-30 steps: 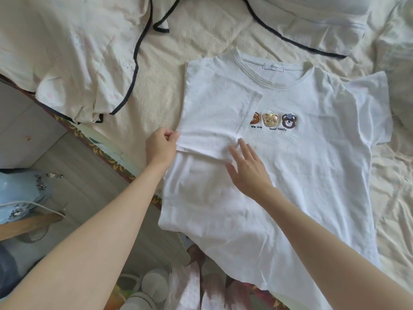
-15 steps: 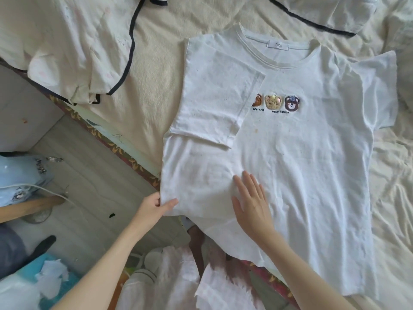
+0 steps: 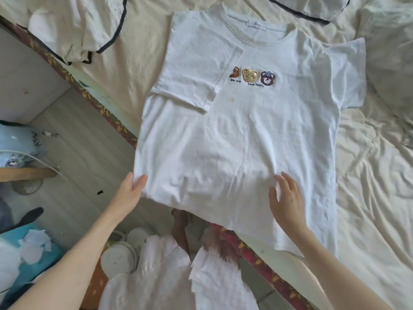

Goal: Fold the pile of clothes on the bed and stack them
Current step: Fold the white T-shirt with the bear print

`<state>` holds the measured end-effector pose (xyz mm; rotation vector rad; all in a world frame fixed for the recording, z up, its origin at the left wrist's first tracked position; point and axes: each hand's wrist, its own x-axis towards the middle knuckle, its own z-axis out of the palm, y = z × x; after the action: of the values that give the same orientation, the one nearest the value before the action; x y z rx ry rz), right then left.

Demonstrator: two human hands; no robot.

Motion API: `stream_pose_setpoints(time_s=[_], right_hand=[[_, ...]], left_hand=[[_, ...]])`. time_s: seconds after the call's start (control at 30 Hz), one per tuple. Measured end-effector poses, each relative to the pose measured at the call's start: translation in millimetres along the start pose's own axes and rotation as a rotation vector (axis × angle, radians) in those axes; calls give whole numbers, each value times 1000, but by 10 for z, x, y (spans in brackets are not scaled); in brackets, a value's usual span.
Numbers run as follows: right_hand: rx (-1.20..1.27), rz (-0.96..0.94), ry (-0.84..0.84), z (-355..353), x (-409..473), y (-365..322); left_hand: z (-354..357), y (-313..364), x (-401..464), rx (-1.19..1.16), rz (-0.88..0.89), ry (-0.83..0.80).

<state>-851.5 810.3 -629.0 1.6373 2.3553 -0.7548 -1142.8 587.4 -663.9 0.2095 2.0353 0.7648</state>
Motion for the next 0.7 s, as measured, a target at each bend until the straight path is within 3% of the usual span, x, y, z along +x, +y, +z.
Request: stream_pose_setpoints(time_s=[0.17, 0.27, 0.43, 0.57, 0.7], right_hand=[[-25, 255, 77, -160, -254, 697], [26, 461, 77, -186, -388, 999], [223, 775, 47, -119, -504, 1314], [390, 819, 58, -90, -602, 1458], [411, 761, 263, -115, -801, 1523]], left_hand=[[285, -202, -224, -51, -51, 49], [416, -345, -392, 32, -104, 81], [561, -485, -669, 89, -121, 270], [550, -450, -850, 98, -51, 442], [407, -436, -983, 112, 60, 490]])
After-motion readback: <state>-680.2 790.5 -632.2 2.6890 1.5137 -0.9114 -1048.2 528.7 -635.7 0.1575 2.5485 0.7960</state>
